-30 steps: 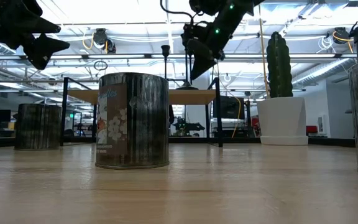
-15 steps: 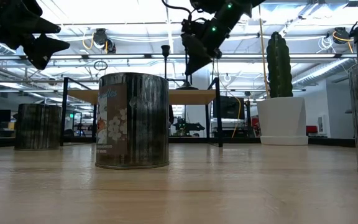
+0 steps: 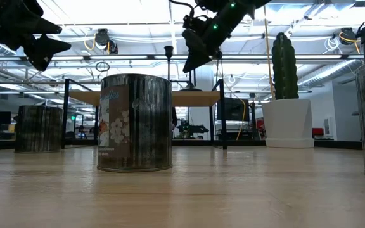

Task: Pick & Place candle stick holders
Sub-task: Put the black candle holder on the shelf

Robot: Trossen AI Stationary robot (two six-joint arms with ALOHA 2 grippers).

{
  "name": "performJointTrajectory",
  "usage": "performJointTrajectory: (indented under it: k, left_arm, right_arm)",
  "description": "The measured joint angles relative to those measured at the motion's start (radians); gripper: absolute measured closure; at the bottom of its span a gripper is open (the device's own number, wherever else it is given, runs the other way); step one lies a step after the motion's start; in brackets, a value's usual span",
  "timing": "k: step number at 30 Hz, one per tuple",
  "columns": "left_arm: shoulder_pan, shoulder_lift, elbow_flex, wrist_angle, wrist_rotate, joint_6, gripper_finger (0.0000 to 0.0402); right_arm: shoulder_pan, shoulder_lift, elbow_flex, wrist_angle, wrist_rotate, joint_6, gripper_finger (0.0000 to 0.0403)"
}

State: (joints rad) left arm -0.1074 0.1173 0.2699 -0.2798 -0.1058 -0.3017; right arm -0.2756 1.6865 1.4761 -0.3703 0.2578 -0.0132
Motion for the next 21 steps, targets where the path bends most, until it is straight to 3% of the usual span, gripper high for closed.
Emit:
performJointTrajectory:
  k: [10,15,18,21]
  left_arm:
    - [0.0,0.0,0.0,0.0,0.001,-0.015,0.0201]
    - [0.0,0.0,0.0,0.0,0.001,-0.016,0.0201]
    - [0.0,0.0,0.0,0.0,0.001,-0.016,0.0201]
    - [0.0,0.0,0.0,0.0,0.001,-0.015,0.0201]
  right_arm:
    - [-0.029,0.0,0.0,0.013,-0.002,0.001,0.0403]
    - [-0.003,0.0,0.0,-0.009,-0.063,0.033,0.0403]
    - [0.021,-0.008,0.0,-0.052,-0.103,0.049,0.0403]
    - [0.036,-0.009,0.0,-0.151,-0.054,0.054,0.0403]
